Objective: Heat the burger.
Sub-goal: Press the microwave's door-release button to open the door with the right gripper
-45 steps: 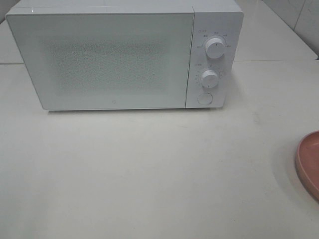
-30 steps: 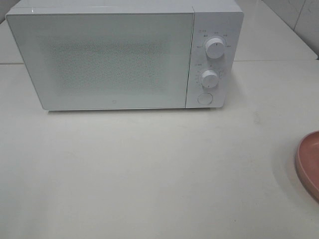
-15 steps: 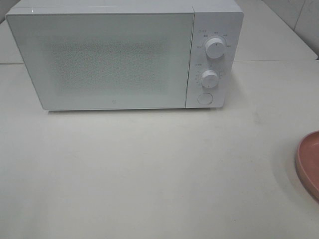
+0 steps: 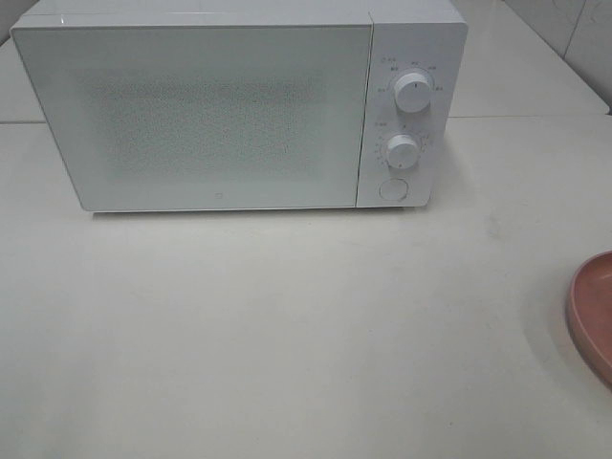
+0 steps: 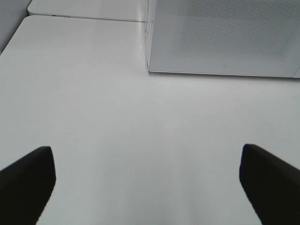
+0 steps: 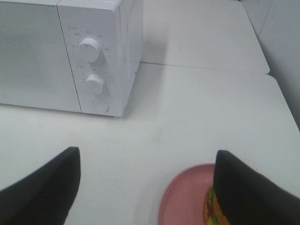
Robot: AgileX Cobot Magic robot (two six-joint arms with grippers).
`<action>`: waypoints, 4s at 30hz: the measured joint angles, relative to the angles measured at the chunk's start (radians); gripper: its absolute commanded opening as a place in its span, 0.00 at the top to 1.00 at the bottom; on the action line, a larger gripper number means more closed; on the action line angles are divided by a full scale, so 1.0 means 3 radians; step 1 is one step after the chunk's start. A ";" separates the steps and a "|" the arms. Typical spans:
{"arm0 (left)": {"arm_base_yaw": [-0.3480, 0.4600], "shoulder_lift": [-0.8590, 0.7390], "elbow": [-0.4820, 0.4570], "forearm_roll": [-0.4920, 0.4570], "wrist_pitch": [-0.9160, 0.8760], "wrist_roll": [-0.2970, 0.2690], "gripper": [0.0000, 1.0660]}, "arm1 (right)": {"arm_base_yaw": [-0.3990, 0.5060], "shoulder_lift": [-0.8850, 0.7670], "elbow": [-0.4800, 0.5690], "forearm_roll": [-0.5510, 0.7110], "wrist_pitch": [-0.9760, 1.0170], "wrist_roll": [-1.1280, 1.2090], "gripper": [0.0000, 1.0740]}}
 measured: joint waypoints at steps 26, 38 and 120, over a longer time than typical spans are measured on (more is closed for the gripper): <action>0.0000 0.0000 0.0000 0.0000 -0.0010 0.0000 0.06 | 0.0000 0.1483 0.0250 -0.0013 -0.1640 0.0000 0.29; 0.0000 0.0000 0.0000 0.0000 -0.0010 0.0000 0.06 | 0.0000 0.2223 0.0660 -0.0057 -0.3310 0.0060 0.29; 0.0000 0.0000 0.0000 0.0000 -0.0010 0.0000 0.06 | 0.2510 0.4770 0.0457 0.2887 -0.6123 0.2527 0.74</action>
